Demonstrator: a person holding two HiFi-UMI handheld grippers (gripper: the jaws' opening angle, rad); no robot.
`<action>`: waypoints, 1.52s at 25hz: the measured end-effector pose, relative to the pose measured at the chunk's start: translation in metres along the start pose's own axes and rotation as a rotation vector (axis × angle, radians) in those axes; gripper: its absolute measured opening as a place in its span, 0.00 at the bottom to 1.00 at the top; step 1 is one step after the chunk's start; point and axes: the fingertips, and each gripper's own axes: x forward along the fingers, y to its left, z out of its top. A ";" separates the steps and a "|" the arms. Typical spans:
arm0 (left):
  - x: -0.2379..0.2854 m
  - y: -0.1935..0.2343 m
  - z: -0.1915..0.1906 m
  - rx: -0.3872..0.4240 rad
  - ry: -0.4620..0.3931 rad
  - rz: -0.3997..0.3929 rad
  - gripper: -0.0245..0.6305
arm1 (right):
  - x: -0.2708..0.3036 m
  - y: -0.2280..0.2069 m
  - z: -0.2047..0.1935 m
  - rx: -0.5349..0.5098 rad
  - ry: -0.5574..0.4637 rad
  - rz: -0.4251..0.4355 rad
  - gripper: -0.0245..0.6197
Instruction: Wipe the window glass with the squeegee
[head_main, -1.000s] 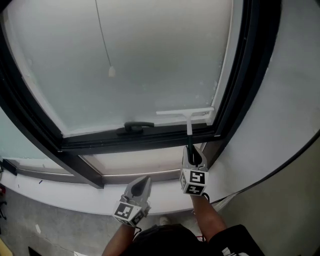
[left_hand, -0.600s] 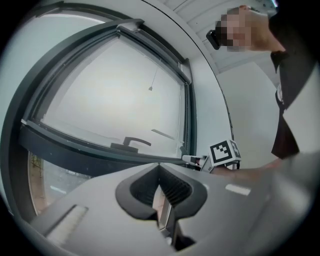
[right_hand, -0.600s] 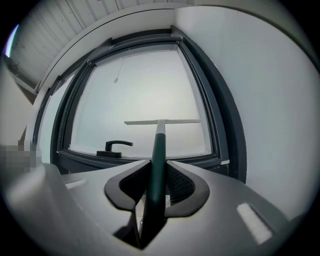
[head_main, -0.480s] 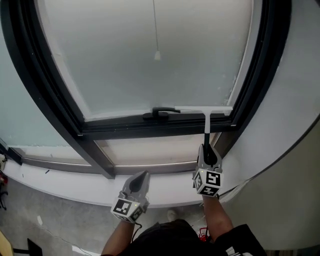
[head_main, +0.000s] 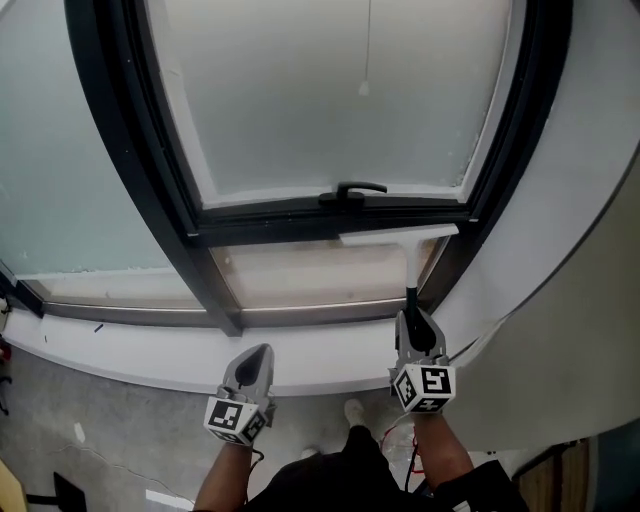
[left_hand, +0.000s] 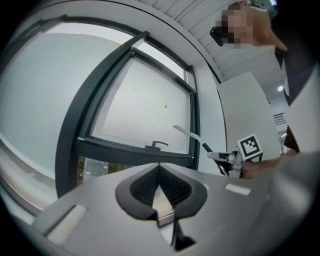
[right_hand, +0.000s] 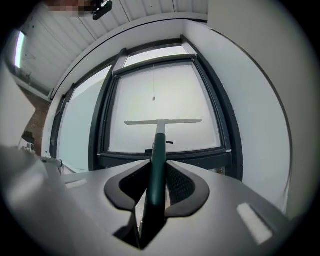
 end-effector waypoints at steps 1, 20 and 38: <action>-0.010 0.007 -0.001 0.001 0.002 0.014 0.04 | -0.007 0.010 -0.003 0.002 0.008 0.014 0.19; -0.063 0.029 0.015 0.013 -0.071 0.175 0.04 | -0.035 0.075 -0.033 -0.009 0.094 0.279 0.19; -0.046 0.031 0.018 0.027 -0.088 0.196 0.04 | -0.010 0.071 -0.025 -0.014 0.067 0.315 0.19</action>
